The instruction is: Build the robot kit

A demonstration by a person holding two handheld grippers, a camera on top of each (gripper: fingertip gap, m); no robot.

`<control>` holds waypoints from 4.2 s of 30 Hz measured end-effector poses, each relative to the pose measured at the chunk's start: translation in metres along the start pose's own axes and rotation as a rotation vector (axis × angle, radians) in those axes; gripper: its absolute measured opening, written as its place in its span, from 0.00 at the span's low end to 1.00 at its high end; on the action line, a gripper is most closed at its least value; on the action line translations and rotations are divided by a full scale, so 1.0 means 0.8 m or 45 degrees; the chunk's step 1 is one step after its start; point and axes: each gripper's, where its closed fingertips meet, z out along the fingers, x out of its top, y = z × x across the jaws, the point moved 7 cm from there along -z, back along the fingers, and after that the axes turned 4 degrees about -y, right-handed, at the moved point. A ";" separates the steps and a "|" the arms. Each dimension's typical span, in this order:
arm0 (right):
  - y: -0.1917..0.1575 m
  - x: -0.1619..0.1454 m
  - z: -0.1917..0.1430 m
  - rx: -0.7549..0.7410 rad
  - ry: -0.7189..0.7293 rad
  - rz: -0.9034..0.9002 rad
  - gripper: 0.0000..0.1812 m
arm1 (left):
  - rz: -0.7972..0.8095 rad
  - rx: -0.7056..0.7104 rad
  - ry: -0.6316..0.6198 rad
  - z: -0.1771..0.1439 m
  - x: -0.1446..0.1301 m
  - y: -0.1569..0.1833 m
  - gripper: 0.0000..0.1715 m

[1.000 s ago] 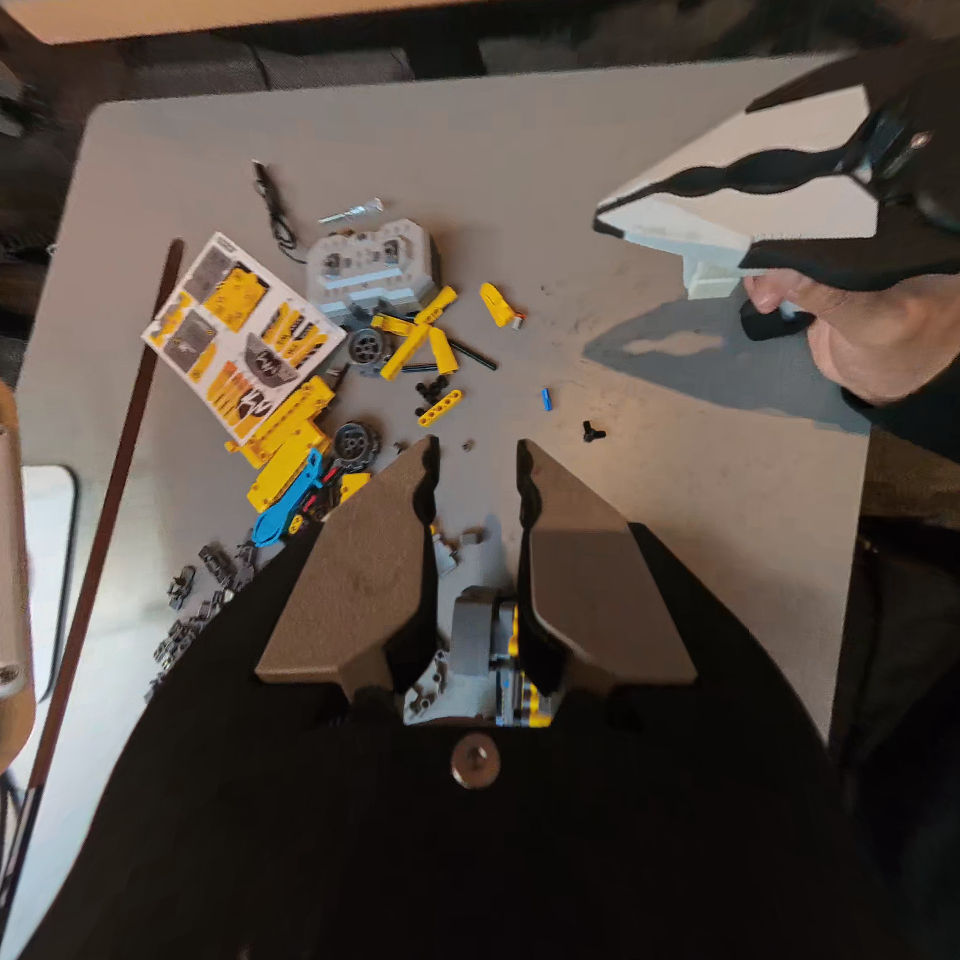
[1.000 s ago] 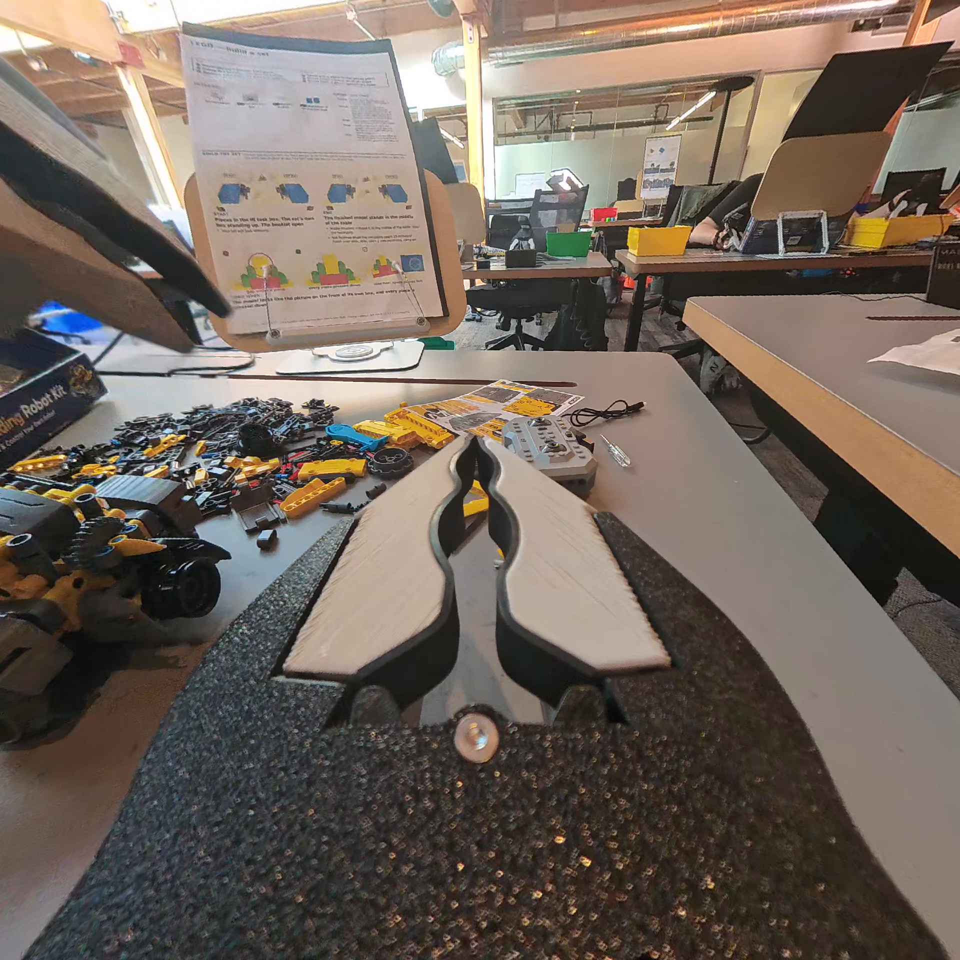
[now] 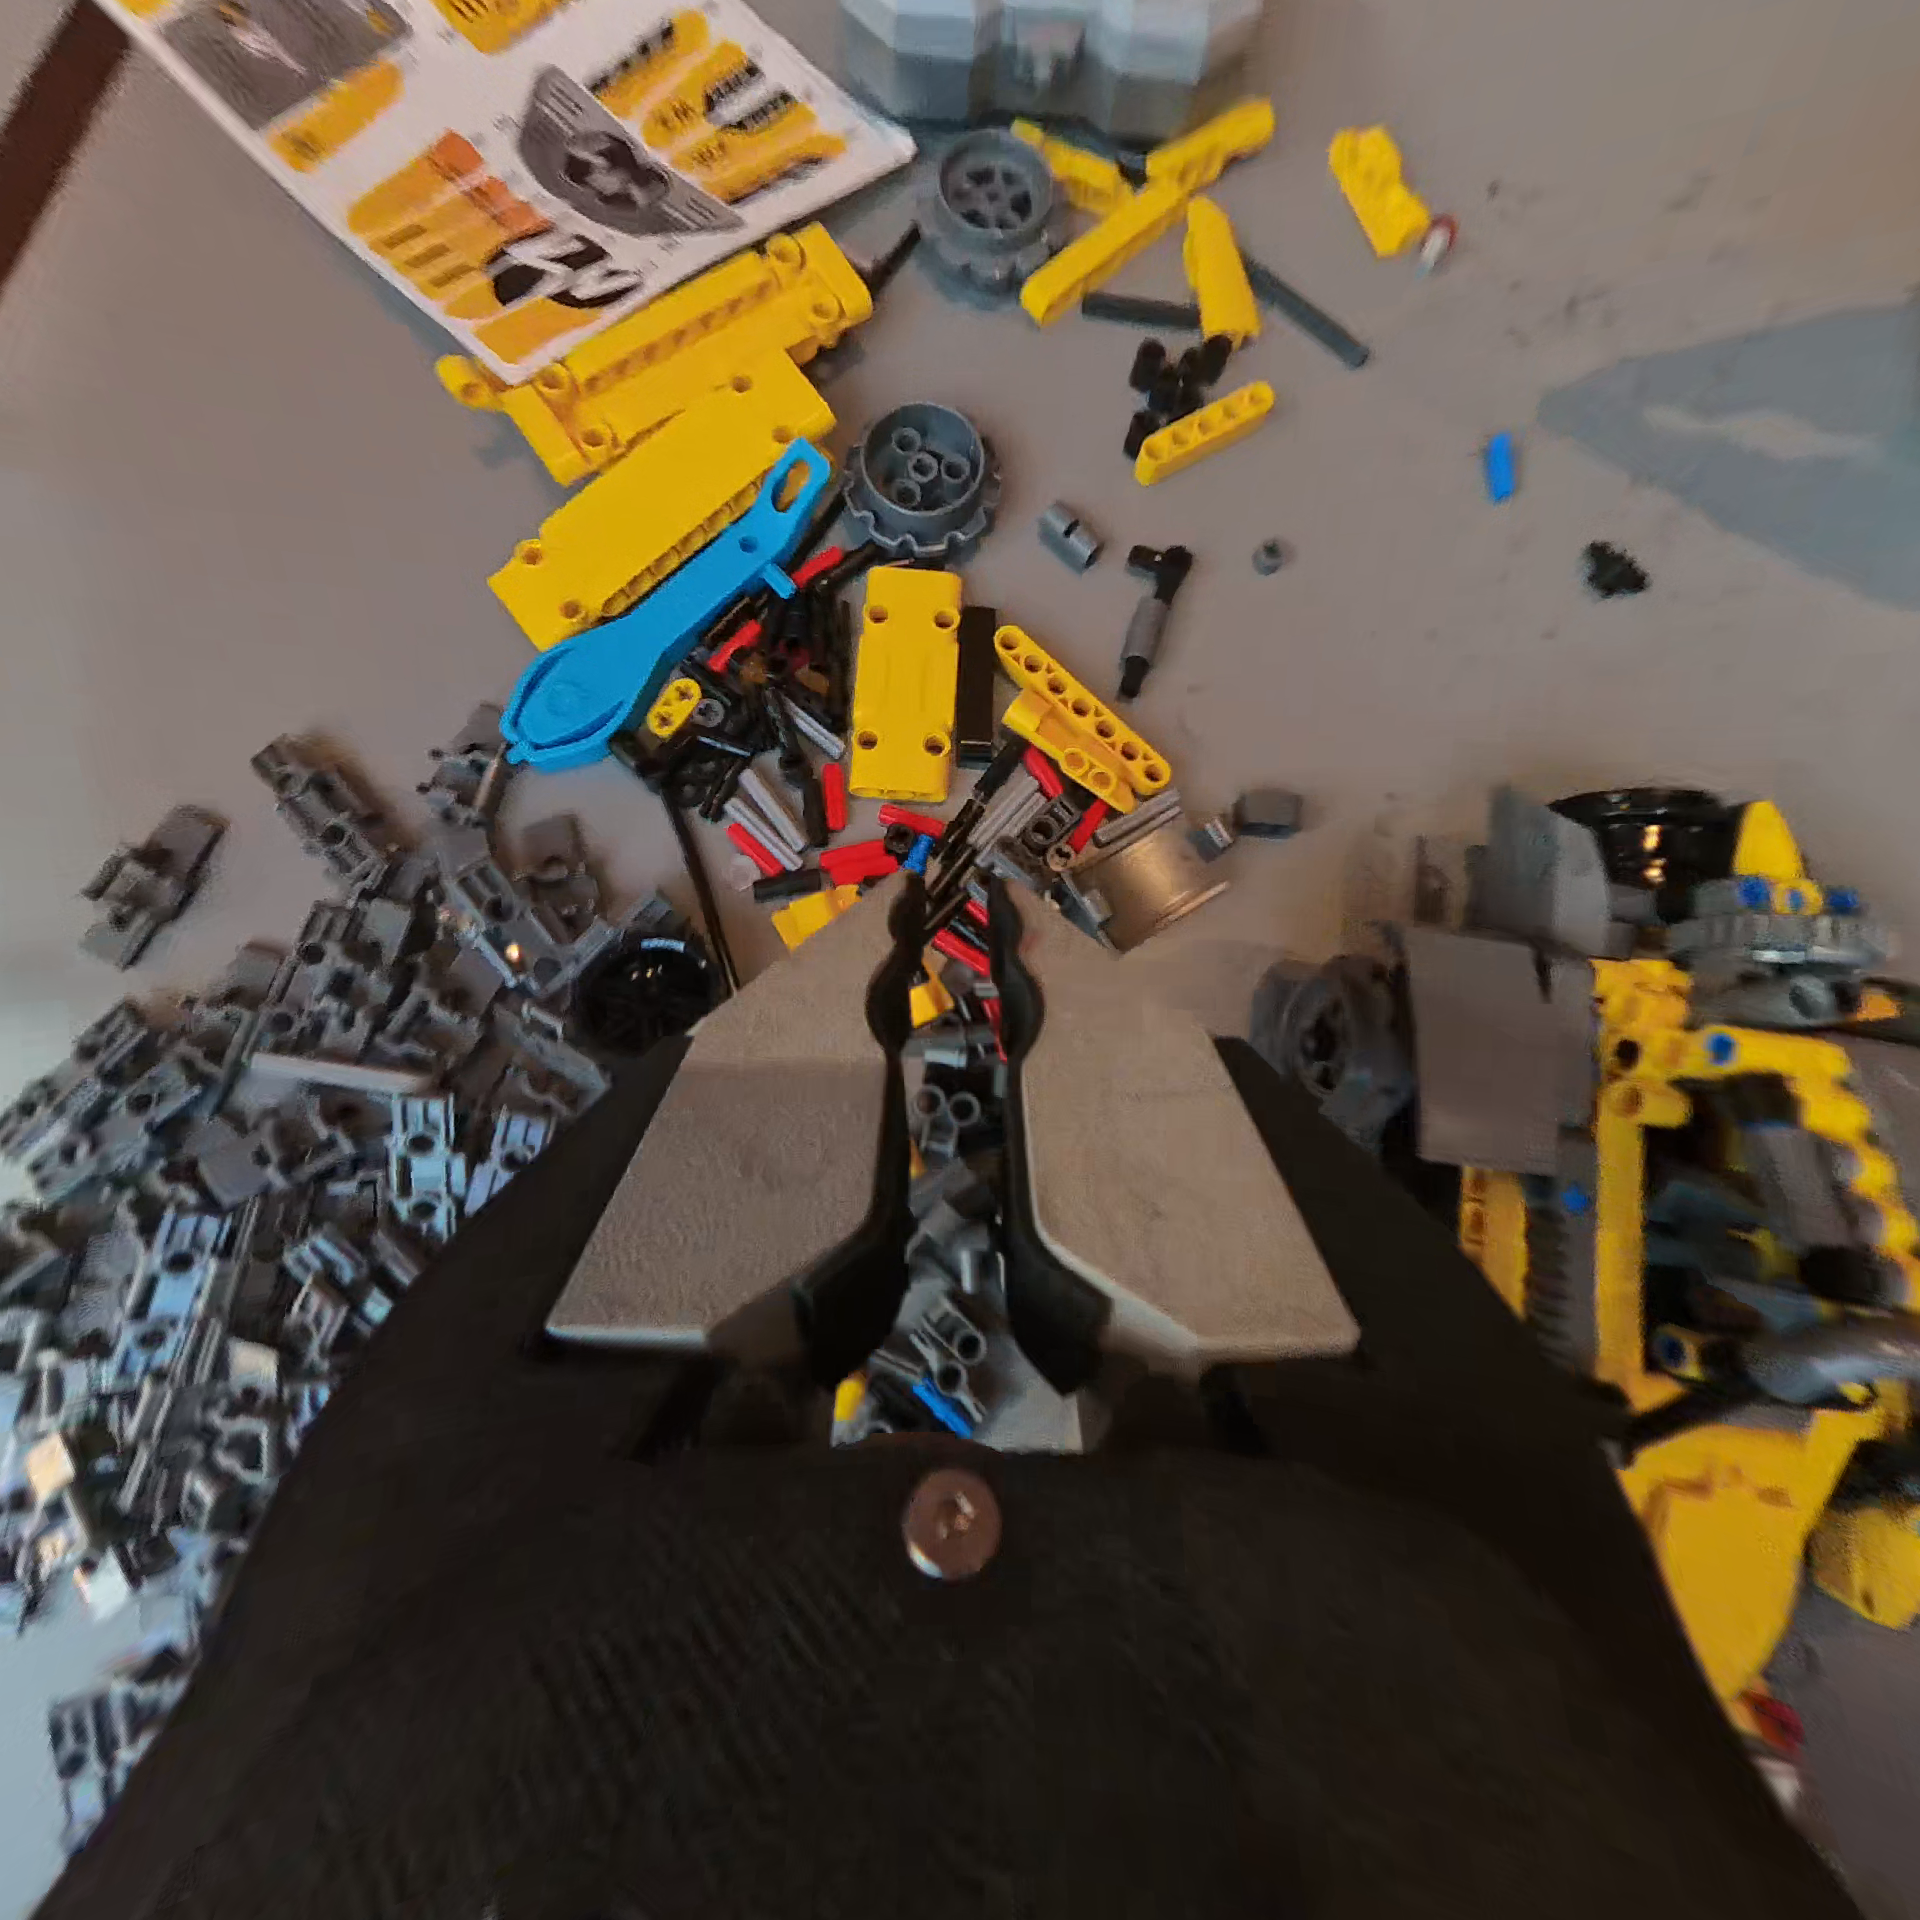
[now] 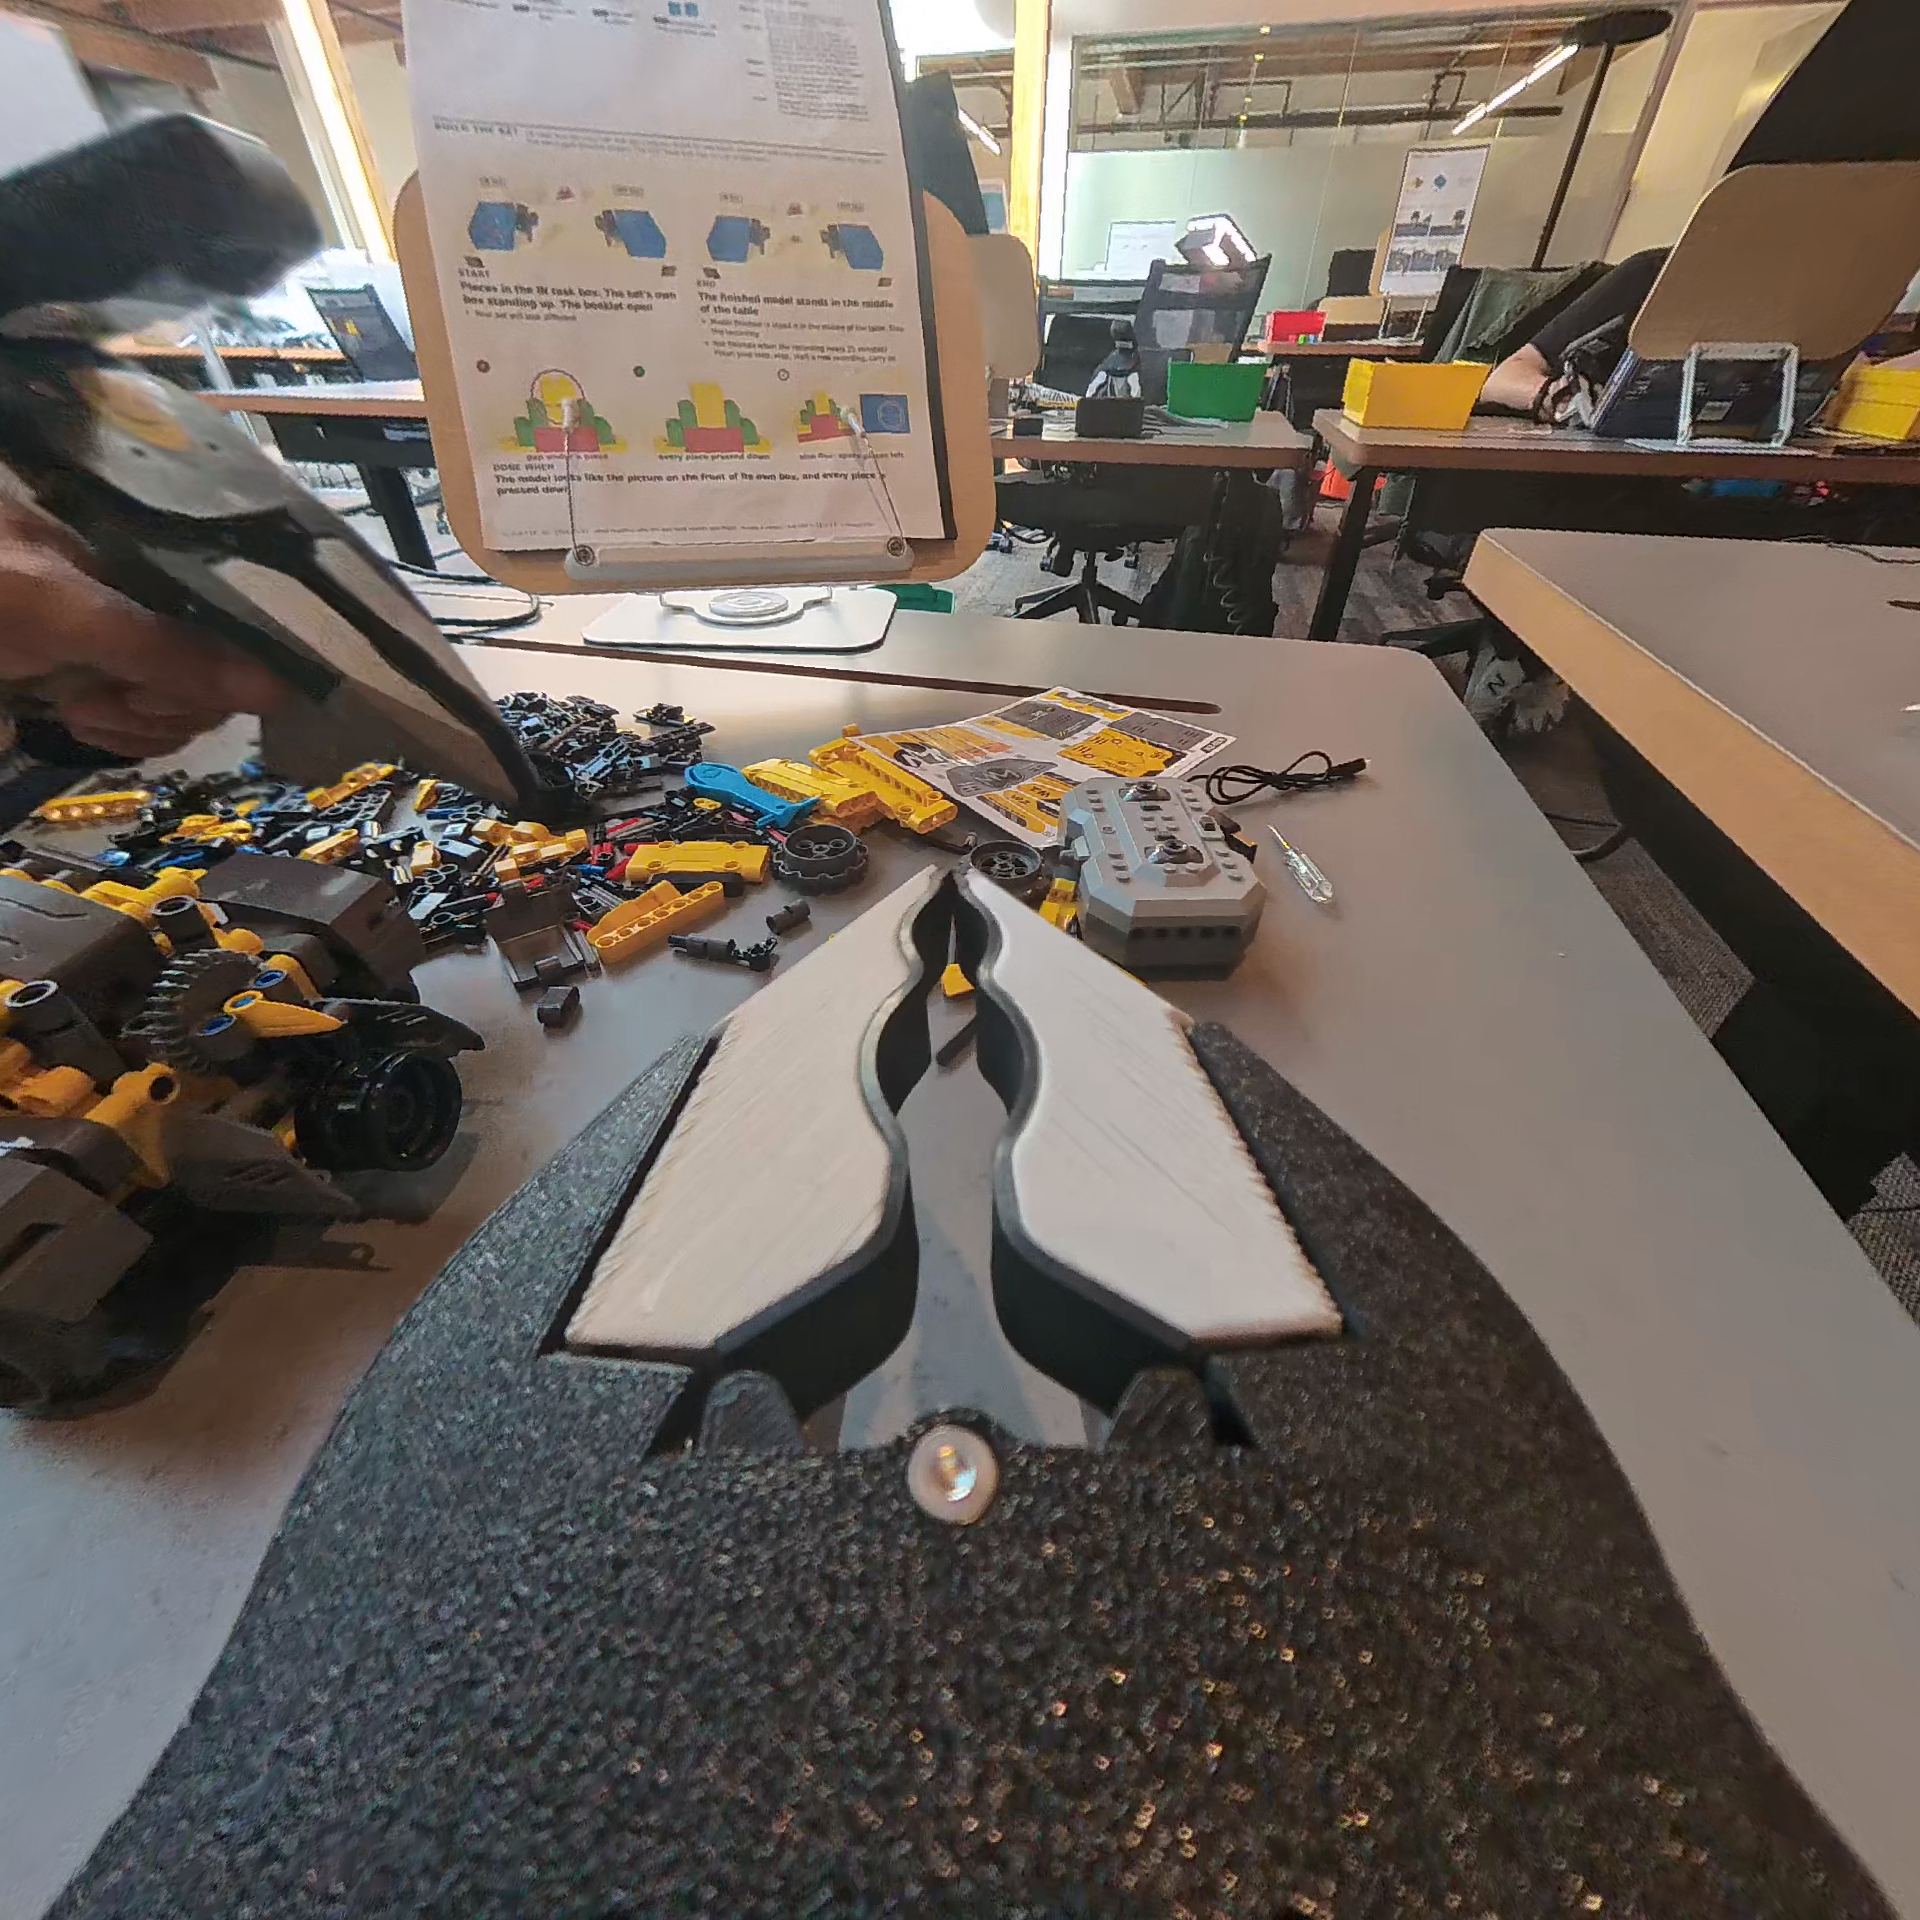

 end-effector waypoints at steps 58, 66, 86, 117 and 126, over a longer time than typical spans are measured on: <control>-0.003 0.004 -0.005 0.035 0.053 0.018 0.00 | 0.329 -0.191 -0.279 0.085 0.089 0.144 0.00; -0.003 0.005 -0.005 0.039 0.058 0.013 0.00 | 0.386 -0.130 -0.411 0.105 0.093 0.155 0.04; -0.019 0.004 0.001 0.015 0.014 -0.162 0.00 | -0.050 0.311 0.044 -0.221 -0.100 0.258 0.27; -0.021 0.001 0.007 0.125 -0.001 -0.083 0.04 | -0.410 0.307 0.676 -0.133 -0.204 0.199 0.30; -0.029 -0.003 0.013 0.126 -0.055 -0.151 0.06 | -0.231 0.147 0.862 -0.132 -0.209 0.215 0.27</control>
